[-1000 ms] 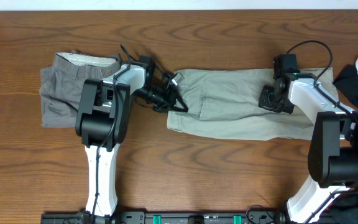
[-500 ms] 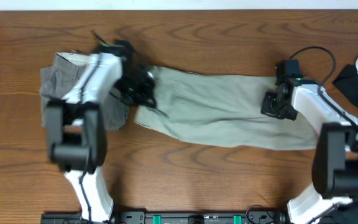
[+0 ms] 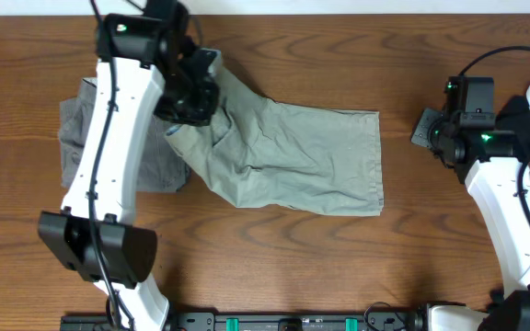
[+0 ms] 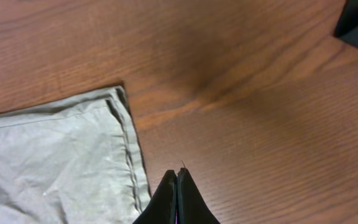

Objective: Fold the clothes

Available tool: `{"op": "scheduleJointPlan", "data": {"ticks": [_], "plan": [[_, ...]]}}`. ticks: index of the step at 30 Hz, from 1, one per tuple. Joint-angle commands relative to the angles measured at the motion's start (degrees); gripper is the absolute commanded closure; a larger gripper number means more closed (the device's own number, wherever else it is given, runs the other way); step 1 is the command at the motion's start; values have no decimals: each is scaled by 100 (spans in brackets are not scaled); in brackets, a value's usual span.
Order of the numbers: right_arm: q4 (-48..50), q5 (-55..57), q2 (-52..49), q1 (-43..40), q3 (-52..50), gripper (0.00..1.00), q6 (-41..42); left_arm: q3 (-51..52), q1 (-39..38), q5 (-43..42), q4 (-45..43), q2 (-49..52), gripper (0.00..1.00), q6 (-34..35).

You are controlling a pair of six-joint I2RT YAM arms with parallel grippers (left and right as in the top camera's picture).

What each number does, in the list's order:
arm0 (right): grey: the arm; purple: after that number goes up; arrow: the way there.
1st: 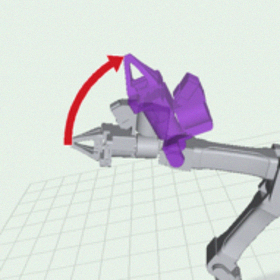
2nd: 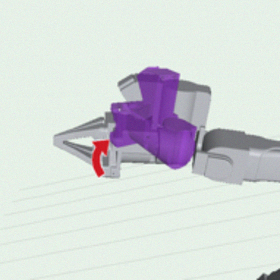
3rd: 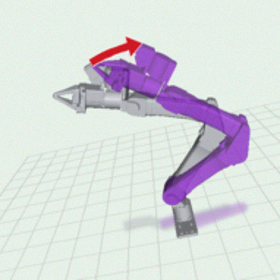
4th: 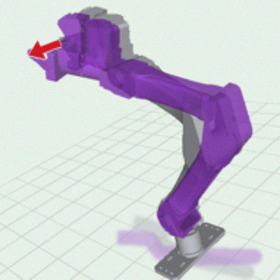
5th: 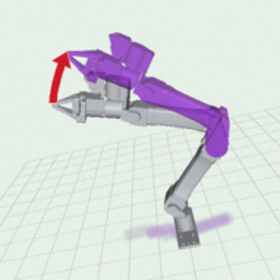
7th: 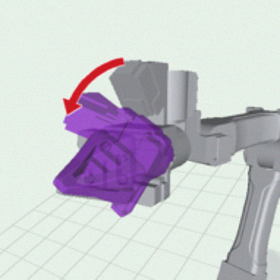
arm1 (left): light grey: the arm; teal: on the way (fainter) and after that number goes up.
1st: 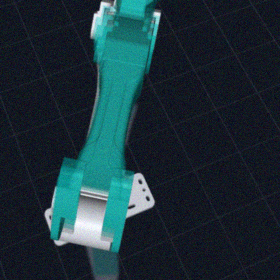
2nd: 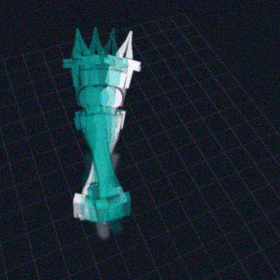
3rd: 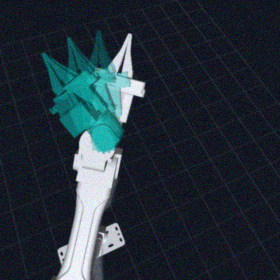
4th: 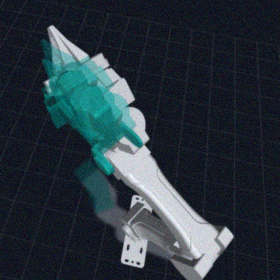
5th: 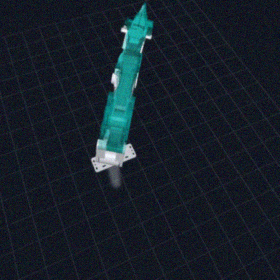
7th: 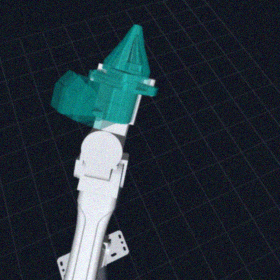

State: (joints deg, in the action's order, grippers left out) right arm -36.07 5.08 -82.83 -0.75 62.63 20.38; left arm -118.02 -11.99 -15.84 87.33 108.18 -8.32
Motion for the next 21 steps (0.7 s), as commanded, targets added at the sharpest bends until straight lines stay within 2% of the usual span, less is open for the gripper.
{"op": "scheduleJointPlan", "data": {"ticks": [1, 4, 9, 17, 21], "plan": [[-20, -201, -136, -85, 35, 99, 59, -592, -420, 448, 162, -42, 94, 330], [-20, -199, -337, -85, 35, 99, 59, -870, -811, 933, 216, -42, 93, 540], [-15, -212, -549, -85, 35, 99, 179, -874, -1272, 1106, 238, 61, 94, 925], [-17, -437, -623, -387, 35, 99, 339, -870, -1585, 1300, -197, 549, 94, 2828], [-35, -450, -638, -529, 35, 99, 337, -870, -1766, 1198, -599, 807, 94, 3375]]}}
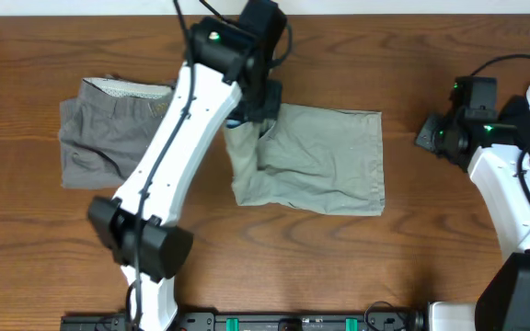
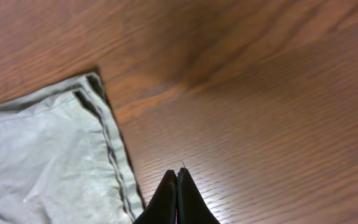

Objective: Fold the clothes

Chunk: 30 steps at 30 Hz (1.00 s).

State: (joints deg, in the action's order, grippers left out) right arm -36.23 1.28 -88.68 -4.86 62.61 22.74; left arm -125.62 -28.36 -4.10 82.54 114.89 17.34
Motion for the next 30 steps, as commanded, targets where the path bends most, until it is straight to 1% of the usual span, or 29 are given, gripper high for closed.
{"op": "scheduleJointPlan", "data": {"ticks": [1, 5, 8, 14, 19, 23, 27, 30], "plan": [[-31, -70, -66, -131, 37, 99, 101, -109, -199, 22, -240, 205, 94, 903], [-72, -72, -155, -133, 37, 99, 101, -109, -468, -17, -503, 483, 94, 1093], [-70, -70, -319, -136, 37, 99, 101, -109, -702, -190, -566, 728, 94, 1106], [-61, -70, -699, -133, 37, 99, 103, -109, -1078, -188, -723, 1145, 94, 1147], [-42, -72, -872, -136, 37, 99, 101, -116, -1091, -120, -636, 1139, 94, 1001], [9, -72, -872, -136, 37, 99, 96, -282, -857, 15, -98, 850, 94, 627], [9, -72, -872, -136, 37, 99, 98, -575, -455, 824, 680, 393, 94, 146], [24, -72, -872, -136, 37, 99, 98, -909, -50, 1248, 1189, 105, 94, -114]]}}
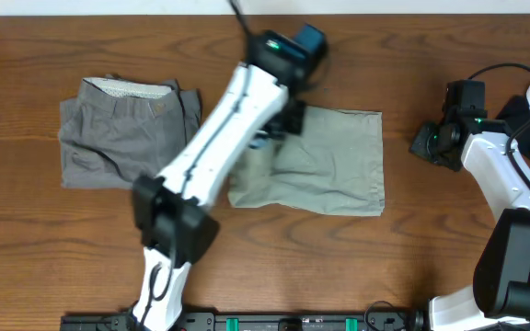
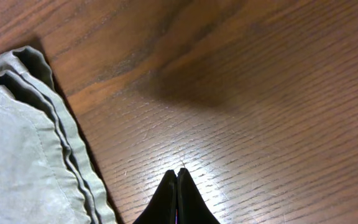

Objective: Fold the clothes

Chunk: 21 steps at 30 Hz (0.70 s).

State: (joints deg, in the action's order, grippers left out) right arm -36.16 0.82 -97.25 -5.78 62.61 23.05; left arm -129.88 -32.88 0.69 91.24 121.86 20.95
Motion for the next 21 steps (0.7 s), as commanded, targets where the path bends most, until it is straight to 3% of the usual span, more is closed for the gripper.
{"op": "scheduleJointPlan", "data": {"ticks": [1, 11, 17, 21], "plan": [[22, -37, -15, -44, 37, 99, 68, -592, 553, 835, 470, -678, 94, -586], [48, -114, -15, -42, 37, 99, 68, -697, 1720, 951, 555, -1368, 93, -1499], [66, -111, -15, -44, 37, 99, 68, -697, 1751, 1128, 501, -1351, 93, -1335], [74, -111, -15, -44, 37, 99, 68, -691, 1576, 553, 162, -1279, 93, -944]]}}
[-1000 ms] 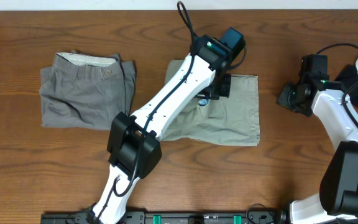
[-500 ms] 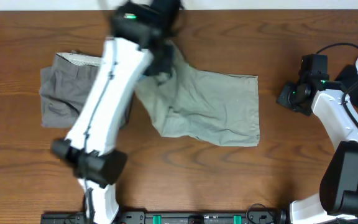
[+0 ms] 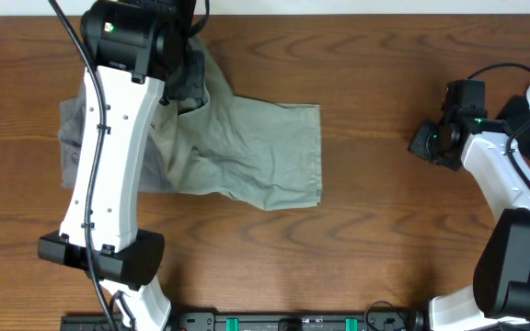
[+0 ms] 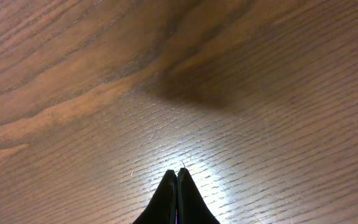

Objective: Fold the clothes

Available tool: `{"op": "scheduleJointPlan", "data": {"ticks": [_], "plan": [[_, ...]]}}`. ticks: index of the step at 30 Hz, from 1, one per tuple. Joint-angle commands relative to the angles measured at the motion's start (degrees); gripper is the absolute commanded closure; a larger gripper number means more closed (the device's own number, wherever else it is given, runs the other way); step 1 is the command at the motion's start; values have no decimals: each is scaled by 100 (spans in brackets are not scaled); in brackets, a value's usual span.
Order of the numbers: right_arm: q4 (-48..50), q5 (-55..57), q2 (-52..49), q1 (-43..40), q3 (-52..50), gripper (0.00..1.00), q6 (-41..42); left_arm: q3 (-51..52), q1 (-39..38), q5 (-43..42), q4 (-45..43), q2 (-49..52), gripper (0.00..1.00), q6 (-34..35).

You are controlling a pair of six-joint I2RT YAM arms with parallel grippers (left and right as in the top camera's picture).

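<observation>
A light green pair of shorts (image 3: 260,152) lies spread on the wooden table (image 3: 385,239), its upper left end bunched under my left gripper (image 3: 190,81). That gripper looks shut on this end of the shorts, at the table's far left. A darker grey folded garment (image 3: 74,138) lies at the left, partly under the shorts and my left arm. My right gripper (image 3: 422,141) is shut and empty, low over bare wood well right of the shorts. The right wrist view shows its closed fingertips (image 4: 177,177) above wood only.
A heap of white and black clothes sits at the right edge behind my right arm. A black rail (image 3: 293,322) runs along the front edge.
My left gripper has gone from over the middle of the shorts to the far left. The shorts lie further left, their right edge well away from the right gripper. No cloth shows in the right wrist view.
At first my left gripper held the shorts' left end at the far left, beside the grey garment. Then it stood further right with that end carried over, the shorts shorter. Now it is back at the far left and the whole garment has shifted left. My right gripper stayed shut.
</observation>
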State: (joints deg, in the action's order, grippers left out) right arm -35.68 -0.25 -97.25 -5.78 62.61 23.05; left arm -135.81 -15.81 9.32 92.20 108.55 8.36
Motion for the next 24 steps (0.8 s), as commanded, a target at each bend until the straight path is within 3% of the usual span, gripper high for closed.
{"op": "scheduleJointPlan", "data": {"ticks": [1, 16, 24], "plan": [[33, -4, -15, -44, 37, 99, 68, -85, -201, -511, -42, 90, 93, 341], [15, -7, -15, -42, 37, 99, 66, -15, -1425, -745, -258, 2184, 93, 966], [28, -7, -15, -42, 37, 99, 66, -15, -1965, -807, -684, 2699, 93, 1460]]}}
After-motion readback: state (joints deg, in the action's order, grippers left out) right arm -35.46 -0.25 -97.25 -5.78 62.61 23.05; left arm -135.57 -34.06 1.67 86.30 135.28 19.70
